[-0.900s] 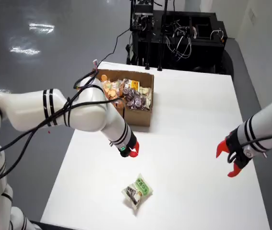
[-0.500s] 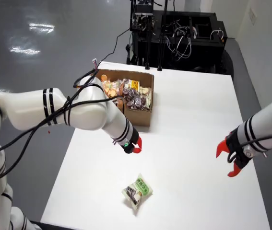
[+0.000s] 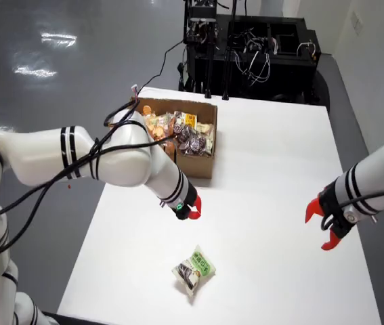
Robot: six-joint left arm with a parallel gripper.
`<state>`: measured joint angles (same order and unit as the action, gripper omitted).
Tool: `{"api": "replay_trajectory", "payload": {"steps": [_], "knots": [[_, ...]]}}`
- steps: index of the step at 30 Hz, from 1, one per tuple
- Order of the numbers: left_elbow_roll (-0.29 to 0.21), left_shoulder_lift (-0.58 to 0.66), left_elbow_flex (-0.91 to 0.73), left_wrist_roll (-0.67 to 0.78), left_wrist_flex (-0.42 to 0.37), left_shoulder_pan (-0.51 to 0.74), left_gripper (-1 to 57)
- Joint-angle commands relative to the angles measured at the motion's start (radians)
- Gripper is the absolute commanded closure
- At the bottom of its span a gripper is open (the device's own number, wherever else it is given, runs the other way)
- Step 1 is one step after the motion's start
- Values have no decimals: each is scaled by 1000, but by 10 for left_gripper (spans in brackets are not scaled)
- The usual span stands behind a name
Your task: Grasp a snack and put it in the bin.
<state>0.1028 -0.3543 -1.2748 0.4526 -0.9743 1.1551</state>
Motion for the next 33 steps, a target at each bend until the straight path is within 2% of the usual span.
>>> {"api": "replay_trajectory", "payload": {"steps": [1, 25, 29, 33], "knots": [[0, 0, 0, 9, 2, 4, 567], [-1, -41, 50, 84, 65, 5, 567], [0, -60, 54, 170, 79, -7, 551], [2, -81, 57, 314, 82, -24, 497]]}}
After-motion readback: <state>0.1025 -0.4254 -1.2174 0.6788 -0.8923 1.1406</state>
